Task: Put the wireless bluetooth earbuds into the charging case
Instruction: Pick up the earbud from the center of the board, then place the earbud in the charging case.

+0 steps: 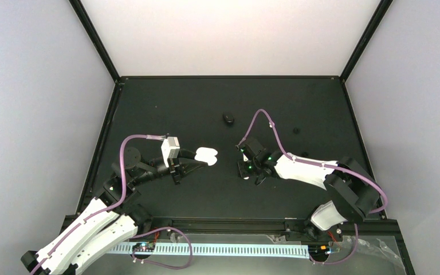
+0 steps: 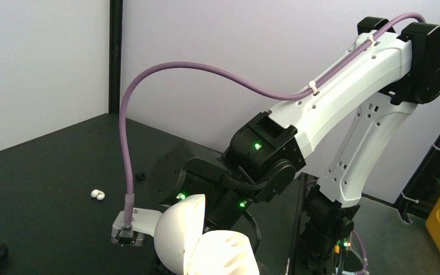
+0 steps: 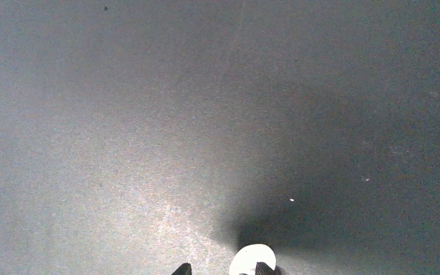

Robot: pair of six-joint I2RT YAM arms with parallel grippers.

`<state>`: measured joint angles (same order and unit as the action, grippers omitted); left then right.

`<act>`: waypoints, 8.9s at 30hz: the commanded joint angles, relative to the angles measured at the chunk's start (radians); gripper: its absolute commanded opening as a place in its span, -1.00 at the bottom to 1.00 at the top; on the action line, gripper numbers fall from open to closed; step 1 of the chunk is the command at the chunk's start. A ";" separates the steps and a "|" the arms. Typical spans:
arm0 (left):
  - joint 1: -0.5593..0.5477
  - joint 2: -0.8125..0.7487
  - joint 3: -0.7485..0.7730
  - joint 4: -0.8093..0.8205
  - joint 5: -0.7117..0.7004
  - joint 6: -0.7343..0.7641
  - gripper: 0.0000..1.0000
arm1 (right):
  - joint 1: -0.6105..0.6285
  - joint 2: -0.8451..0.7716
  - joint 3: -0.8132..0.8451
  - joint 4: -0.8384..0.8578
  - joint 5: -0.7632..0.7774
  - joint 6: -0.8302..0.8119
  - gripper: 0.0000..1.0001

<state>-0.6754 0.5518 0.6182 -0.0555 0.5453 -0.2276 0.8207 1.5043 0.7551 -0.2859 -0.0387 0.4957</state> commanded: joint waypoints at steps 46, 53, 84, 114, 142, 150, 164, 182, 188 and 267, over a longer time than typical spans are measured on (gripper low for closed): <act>0.001 -0.001 0.018 0.005 0.021 -0.010 -0.97 | 0.031 0.032 0.027 -0.038 0.007 -0.052 -0.36; 0.002 -0.001 0.018 0.004 0.021 -0.010 -0.97 | 0.031 0.034 0.014 -0.061 0.094 -0.043 -0.41; 0.001 -0.004 0.018 0.003 0.021 -0.012 -0.97 | 0.030 -0.005 0.012 -0.084 0.166 -0.040 -0.66; 0.001 -0.004 0.017 0.003 0.022 -0.014 -0.97 | 0.031 -0.013 0.020 -0.064 0.185 -0.037 -0.72; -0.001 -0.010 0.018 0.004 0.050 0.004 -0.97 | 0.032 -0.556 0.124 -0.213 -0.336 -0.281 -0.98; -0.001 -0.043 0.000 0.062 0.160 0.012 -0.97 | 0.048 -0.710 0.298 -0.461 -0.407 -0.459 -0.98; -0.002 -0.045 -0.031 0.126 0.131 -0.013 -0.97 | 0.324 -0.569 0.547 -0.504 -0.094 -0.528 -0.98; -0.002 -0.044 -0.169 0.350 0.195 -0.007 -0.97 | 0.400 -0.434 0.607 -0.440 -0.172 -0.574 -0.98; -0.004 -0.048 -0.179 0.379 0.231 -0.002 -0.97 | 0.401 -0.422 0.597 -0.446 -0.150 -0.572 -0.98; -0.015 -0.019 -0.181 0.430 0.316 -0.021 -0.97 | 0.404 -0.476 0.613 -0.416 -0.118 -0.524 -0.35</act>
<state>-0.6834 0.5285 0.4332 0.3389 0.8421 -0.2474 1.2182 1.1076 1.3518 -0.7399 -0.1921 -0.0475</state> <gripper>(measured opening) 0.222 0.288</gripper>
